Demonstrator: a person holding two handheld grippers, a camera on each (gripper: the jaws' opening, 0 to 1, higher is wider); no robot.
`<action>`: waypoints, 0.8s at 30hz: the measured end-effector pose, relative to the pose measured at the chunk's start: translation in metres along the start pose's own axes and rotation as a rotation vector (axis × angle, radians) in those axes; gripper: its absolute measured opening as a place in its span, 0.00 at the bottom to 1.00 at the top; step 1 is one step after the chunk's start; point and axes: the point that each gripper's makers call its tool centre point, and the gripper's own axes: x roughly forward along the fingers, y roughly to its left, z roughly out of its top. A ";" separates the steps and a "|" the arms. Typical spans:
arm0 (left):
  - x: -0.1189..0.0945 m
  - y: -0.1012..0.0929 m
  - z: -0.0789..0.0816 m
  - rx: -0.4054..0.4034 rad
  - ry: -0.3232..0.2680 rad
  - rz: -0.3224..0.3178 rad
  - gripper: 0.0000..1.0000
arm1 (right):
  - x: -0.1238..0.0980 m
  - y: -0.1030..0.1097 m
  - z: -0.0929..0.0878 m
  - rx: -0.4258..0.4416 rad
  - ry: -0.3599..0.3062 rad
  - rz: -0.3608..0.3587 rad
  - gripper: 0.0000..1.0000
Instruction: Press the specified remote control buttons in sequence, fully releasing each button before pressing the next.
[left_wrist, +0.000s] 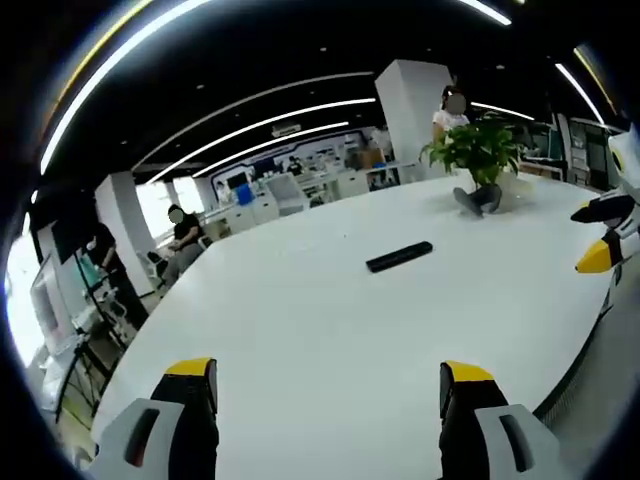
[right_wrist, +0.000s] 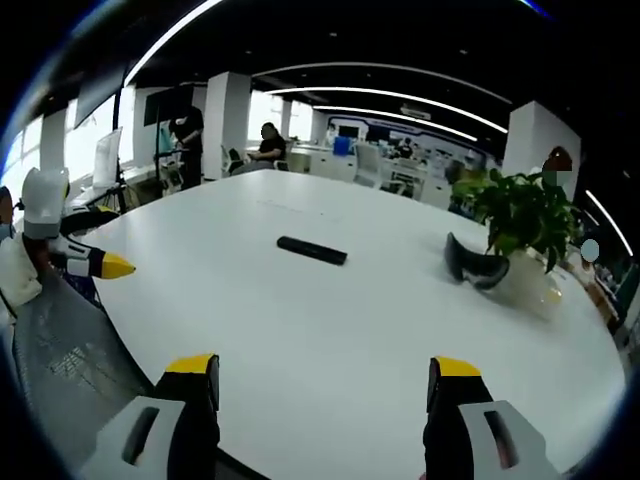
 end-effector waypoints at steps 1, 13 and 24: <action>0.000 0.000 0.000 0.000 0.001 0.000 0.95 | 0.000 0.000 0.000 0.000 0.000 0.001 0.85; -0.001 0.002 0.001 0.003 -0.001 0.008 0.93 | 0.000 0.002 0.000 -0.009 0.005 0.005 0.84; -0.001 0.000 -0.001 0.007 0.006 0.004 0.93 | 0.001 0.003 -0.002 -0.011 0.013 0.009 0.83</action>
